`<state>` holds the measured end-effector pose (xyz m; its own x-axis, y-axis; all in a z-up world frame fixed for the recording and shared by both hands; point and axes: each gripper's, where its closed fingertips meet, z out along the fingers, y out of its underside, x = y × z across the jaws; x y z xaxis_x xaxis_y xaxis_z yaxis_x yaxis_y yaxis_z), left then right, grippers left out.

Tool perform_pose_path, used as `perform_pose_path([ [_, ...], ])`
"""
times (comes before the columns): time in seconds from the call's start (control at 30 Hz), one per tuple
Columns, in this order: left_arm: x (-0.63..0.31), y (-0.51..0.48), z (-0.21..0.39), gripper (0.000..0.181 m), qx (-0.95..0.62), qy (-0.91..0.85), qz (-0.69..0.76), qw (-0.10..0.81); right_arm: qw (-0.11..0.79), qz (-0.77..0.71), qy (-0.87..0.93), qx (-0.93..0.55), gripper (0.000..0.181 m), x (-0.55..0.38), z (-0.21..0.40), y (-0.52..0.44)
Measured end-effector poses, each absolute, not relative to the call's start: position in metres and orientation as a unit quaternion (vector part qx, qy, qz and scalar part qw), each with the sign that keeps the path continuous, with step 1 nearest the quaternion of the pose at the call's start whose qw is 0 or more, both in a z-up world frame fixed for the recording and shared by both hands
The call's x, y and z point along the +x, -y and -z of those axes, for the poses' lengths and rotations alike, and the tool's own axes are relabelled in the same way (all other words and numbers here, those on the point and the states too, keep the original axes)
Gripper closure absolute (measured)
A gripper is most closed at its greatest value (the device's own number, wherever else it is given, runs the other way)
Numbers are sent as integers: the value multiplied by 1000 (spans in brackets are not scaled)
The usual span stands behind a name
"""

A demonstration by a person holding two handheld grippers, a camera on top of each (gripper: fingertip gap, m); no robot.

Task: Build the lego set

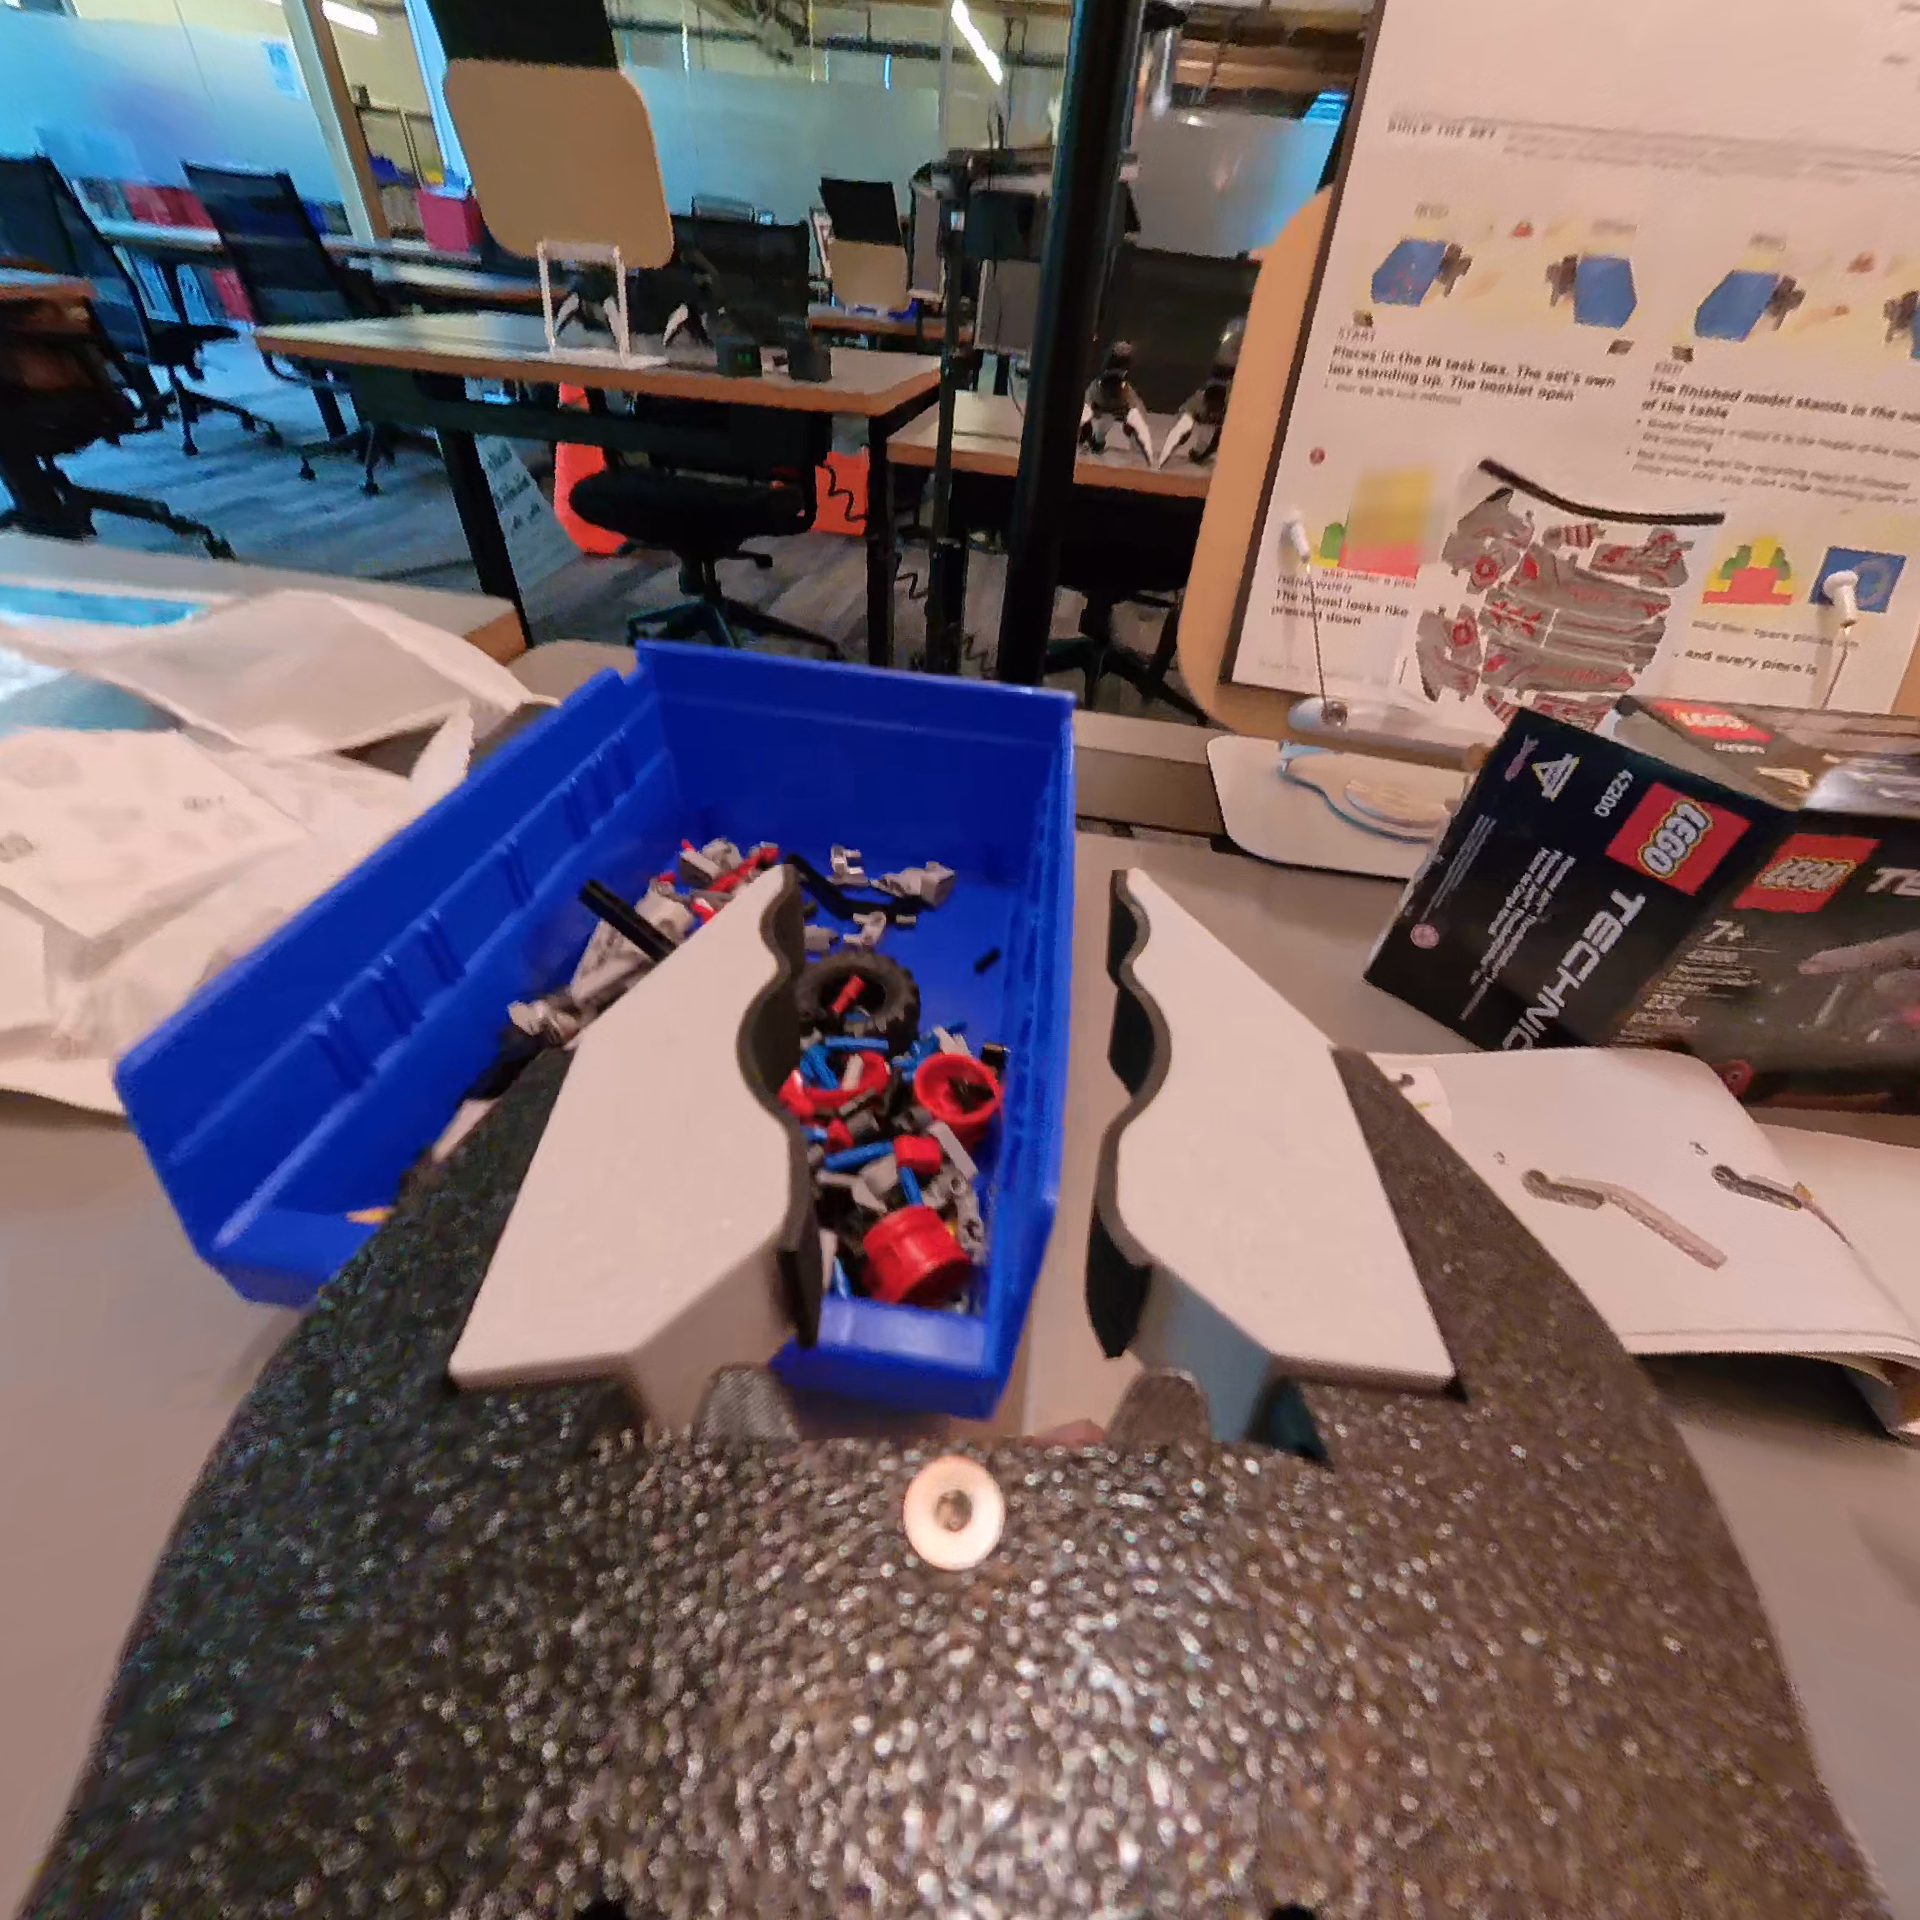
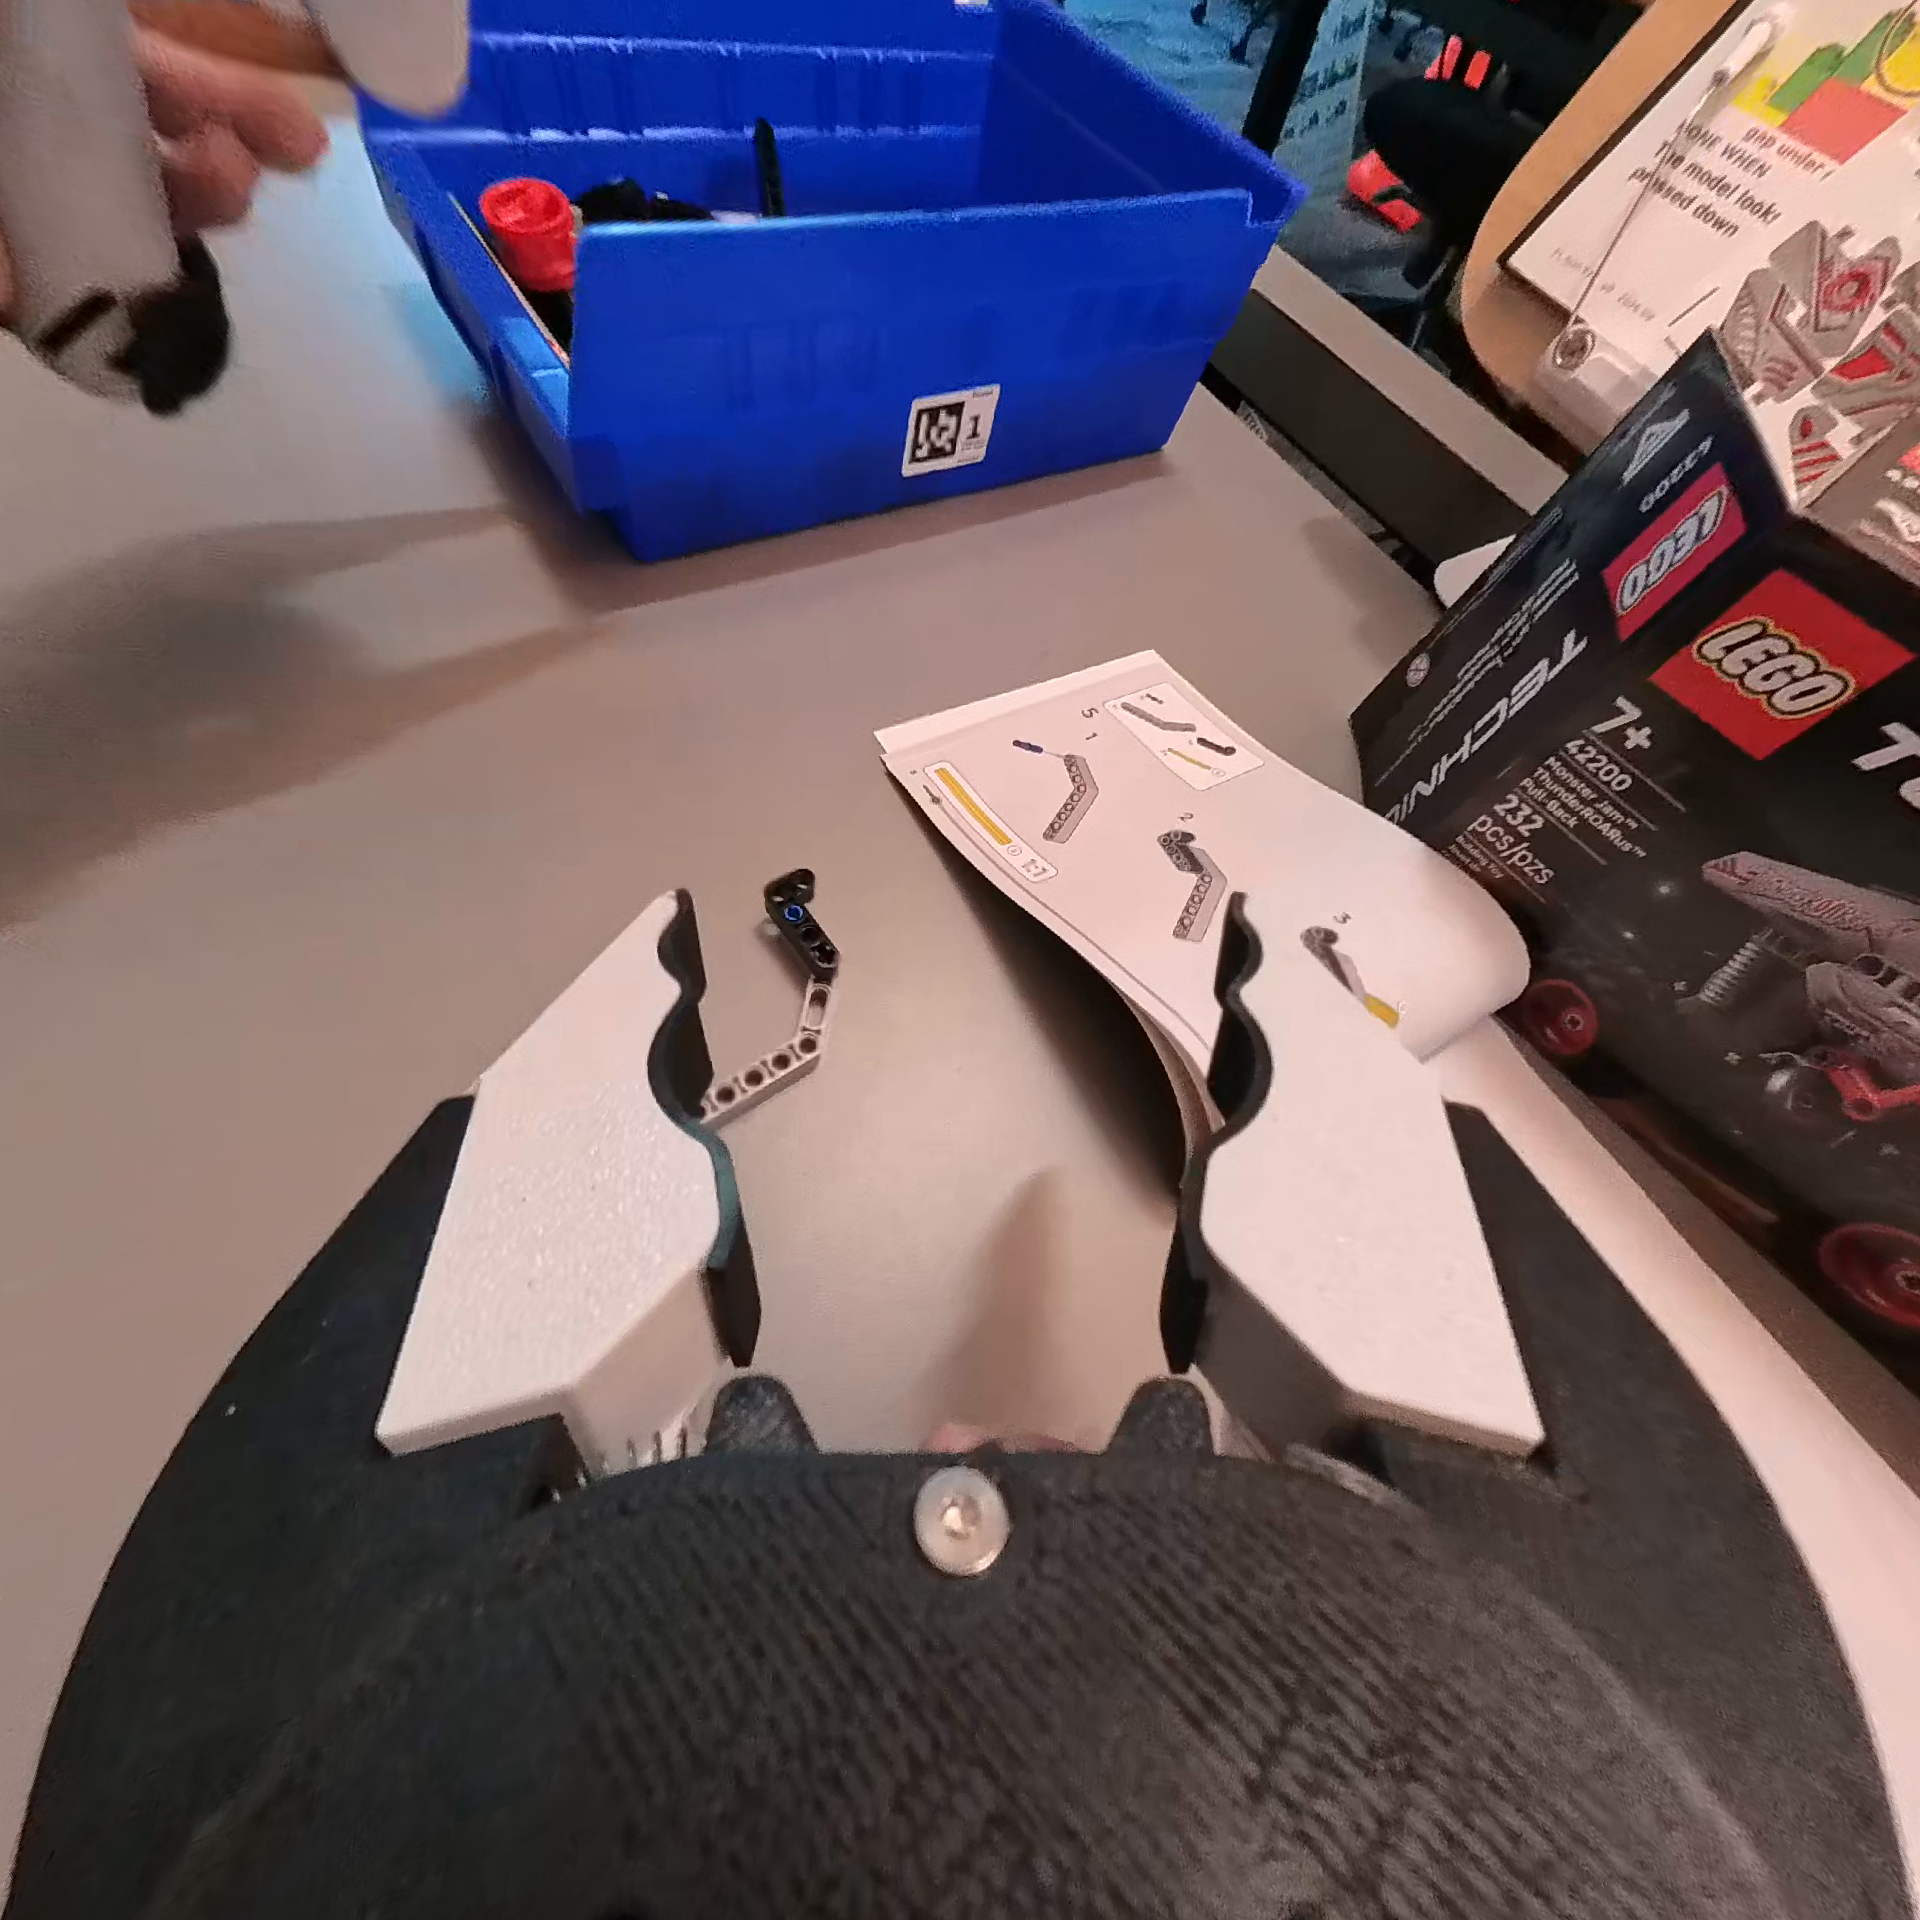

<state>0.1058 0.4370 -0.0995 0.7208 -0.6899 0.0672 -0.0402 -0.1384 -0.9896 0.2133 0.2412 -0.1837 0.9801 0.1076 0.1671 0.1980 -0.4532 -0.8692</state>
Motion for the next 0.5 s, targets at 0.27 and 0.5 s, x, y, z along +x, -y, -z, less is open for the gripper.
perform_pose_path([
  [0.27, 105, -448, 120, 132, -681, -423, 233, 550, 525, 67, 37, -847, 91, 252, 192, -233],
  [0.5, 63, -482, 153, 135, -685, -486, 101, 534, 542, 76, 8, -837, 98, 268, 193, -230],
])
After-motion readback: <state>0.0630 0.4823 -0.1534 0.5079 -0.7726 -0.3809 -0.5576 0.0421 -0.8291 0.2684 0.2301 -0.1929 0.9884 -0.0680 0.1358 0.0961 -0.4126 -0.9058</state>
